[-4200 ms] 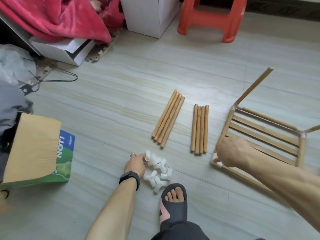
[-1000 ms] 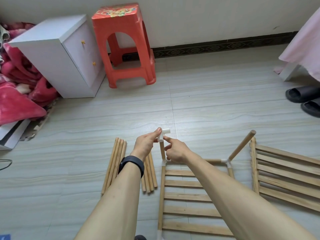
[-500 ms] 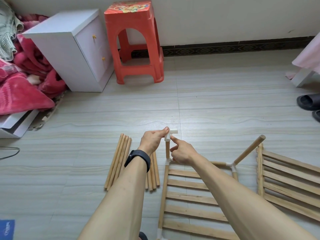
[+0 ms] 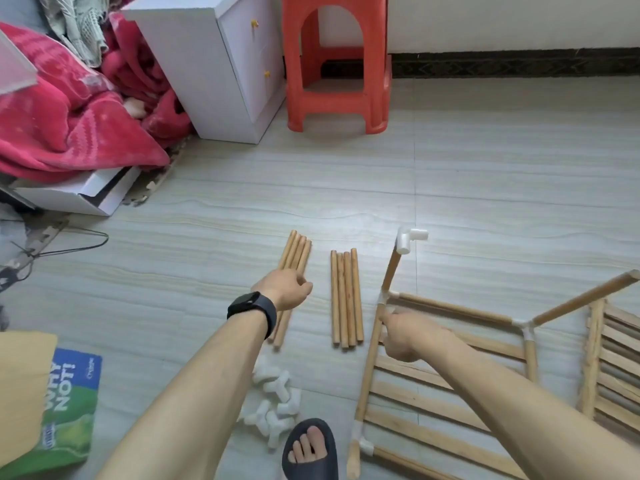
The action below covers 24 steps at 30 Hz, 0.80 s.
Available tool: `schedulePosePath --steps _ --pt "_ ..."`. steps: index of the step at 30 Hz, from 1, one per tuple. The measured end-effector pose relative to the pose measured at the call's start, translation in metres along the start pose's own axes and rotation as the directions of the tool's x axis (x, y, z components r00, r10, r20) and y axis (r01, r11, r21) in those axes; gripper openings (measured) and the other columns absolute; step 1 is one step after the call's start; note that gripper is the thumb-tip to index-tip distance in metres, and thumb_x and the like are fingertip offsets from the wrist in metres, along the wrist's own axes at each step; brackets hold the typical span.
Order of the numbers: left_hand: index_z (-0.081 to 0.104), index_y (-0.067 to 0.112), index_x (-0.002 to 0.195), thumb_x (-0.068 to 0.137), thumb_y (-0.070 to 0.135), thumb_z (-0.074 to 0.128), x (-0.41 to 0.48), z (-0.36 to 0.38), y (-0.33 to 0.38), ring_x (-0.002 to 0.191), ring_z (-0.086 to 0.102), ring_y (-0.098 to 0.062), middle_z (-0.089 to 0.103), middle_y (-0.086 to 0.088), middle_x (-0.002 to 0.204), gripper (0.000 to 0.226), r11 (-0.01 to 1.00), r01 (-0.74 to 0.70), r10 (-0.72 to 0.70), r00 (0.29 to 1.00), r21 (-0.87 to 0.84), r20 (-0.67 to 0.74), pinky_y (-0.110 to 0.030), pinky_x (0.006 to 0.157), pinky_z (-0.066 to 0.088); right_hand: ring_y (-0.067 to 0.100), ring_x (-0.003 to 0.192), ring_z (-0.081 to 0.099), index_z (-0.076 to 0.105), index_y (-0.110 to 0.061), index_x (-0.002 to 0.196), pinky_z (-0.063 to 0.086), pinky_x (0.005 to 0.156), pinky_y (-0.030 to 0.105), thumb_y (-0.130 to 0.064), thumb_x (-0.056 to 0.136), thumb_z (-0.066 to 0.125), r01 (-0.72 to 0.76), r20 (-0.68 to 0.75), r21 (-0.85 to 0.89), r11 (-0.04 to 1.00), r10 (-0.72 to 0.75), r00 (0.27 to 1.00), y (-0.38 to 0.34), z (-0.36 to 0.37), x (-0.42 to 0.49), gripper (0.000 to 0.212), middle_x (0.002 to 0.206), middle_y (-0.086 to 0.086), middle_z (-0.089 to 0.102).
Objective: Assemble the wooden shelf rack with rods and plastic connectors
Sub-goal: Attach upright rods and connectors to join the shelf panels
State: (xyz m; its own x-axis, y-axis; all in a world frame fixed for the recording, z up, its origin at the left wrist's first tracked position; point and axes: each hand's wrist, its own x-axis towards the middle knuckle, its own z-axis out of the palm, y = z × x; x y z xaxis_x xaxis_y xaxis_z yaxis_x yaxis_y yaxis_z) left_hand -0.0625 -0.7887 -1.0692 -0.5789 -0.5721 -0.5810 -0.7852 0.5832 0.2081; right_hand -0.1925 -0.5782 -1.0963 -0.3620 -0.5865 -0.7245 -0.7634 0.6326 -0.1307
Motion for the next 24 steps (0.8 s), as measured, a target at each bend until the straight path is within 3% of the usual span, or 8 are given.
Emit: schedulePosePath --steps 2,4,6,8,11,15,20,24 --pt "0.062 0.020 0.131 0.100 0.040 0.046 -0.002 0.039 -0.045 0.121 0.059 -0.027 0.064 -0.006 0.135 0.040 0.994 0.113 -0.112 0.990 -0.009 0.082 -0.038 0.102 0.049 0.030 0.137 0.046 0.037 -0.020 0.154 0.044 0.110 0.041 -0.017 0.095 0.040 0.025 0.045 -0.099 0.995 -0.021 0.999 -0.005 0.019 0.007 0.059 0.156 0.008 0.041" --pt "0.060 0.020 0.133 0.097 0.038 0.050 -0.006 0.078 -0.079 0.123 0.058 -0.030 0.059 -0.009 0.139 0.041 0.971 0.238 -0.235 0.961 -0.007 0.145 -0.038 0.103 0.048 0.031 0.144 0.037 0.024 -0.027 0.160 0.042 0.112 0.042 -0.015 0.094 0.036 0.039 0.121 -0.164 0.986 -0.019 0.992 -0.011 0.040 0.013 0.068 0.167 0.008 0.018" --pt "0.050 0.025 0.143 0.094 0.041 0.054 -0.012 0.111 -0.100 0.125 0.055 -0.031 0.047 -0.009 0.147 0.052 0.941 0.337 -0.328 0.923 -0.014 0.200 -0.040 0.103 0.047 0.031 0.146 0.037 0.009 -0.036 0.162 0.047 0.106 0.041 -0.011 0.093 0.035 0.039 0.205 -0.223 0.974 0.007 0.979 -0.018 0.059 0.016 0.079 0.170 0.005 -0.008" --pt "0.042 0.029 0.145 0.092 0.043 0.056 -0.015 0.134 -0.109 0.120 0.057 -0.033 0.038 -0.010 0.145 0.056 0.925 0.378 -0.361 0.903 -0.031 0.231 -0.041 0.099 0.049 0.030 0.138 0.046 0.004 -0.041 0.161 0.051 0.096 0.037 -0.008 0.091 0.037 0.028 0.247 -0.263 0.964 0.039 0.968 -0.025 0.073 0.019 0.084 0.169 0.007 -0.015" --pt "0.043 0.028 0.137 0.094 0.037 0.055 -0.011 0.153 -0.114 0.105 0.061 -0.033 0.035 -0.011 0.136 0.046 0.917 0.384 -0.360 0.913 -0.107 0.190 -0.040 0.092 0.052 0.028 0.131 0.052 0.008 -0.039 0.161 0.052 0.093 0.036 -0.010 0.091 0.039 0.014 0.264 -0.272 0.962 0.060 0.963 -0.031 0.079 0.023 0.083 0.170 0.009 -0.011" --pt "0.049 0.026 0.125 0.092 0.038 0.065 -0.004 0.156 -0.117 0.090 0.057 -0.028 0.039 -0.010 0.130 0.039 0.921 0.355 -0.328 0.929 -0.161 0.173 -0.035 0.085 0.052 0.026 0.139 0.047 0.013 -0.032 0.162 0.050 0.103 0.038 -0.014 0.093 0.041 0.006 0.295 -0.299 0.954 0.086 0.952 -0.033 0.075 0.025 0.077 0.171 0.007 -0.001" --pt "0.058 0.026 0.125 0.083 0.041 0.080 -0.007 0.142 -0.124 0.115 0.060 -0.027 0.056 -0.008 0.132 0.050 0.920 0.324 -0.287 0.940 -0.219 0.184 -0.035 0.094 0.051 0.027 0.139 0.047 0.033 -0.025 0.157 0.046 0.106 0.040 -0.019 0.095 0.038 0.057 0.271 -0.324 0.944 0.035 0.962 -0.035 0.056 0.012 0.062 0.161 0.007 0.034" --pt "0.050 0.018 0.145 0.078 0.040 0.085 -0.015 0.113 -0.115 0.129 0.055 -0.027 0.055 -0.006 0.143 0.078 0.890 0.275 -0.211 0.956 -0.363 0.206 -0.036 0.103 0.049 0.027 0.137 0.049 0.040 -0.022 0.153 0.045 0.109 0.038 -0.025 0.098 0.044 0.068 0.229 -0.315 0.947 0.006 0.973 -0.038 0.028 -0.003 0.055 0.153 0.006 0.047"
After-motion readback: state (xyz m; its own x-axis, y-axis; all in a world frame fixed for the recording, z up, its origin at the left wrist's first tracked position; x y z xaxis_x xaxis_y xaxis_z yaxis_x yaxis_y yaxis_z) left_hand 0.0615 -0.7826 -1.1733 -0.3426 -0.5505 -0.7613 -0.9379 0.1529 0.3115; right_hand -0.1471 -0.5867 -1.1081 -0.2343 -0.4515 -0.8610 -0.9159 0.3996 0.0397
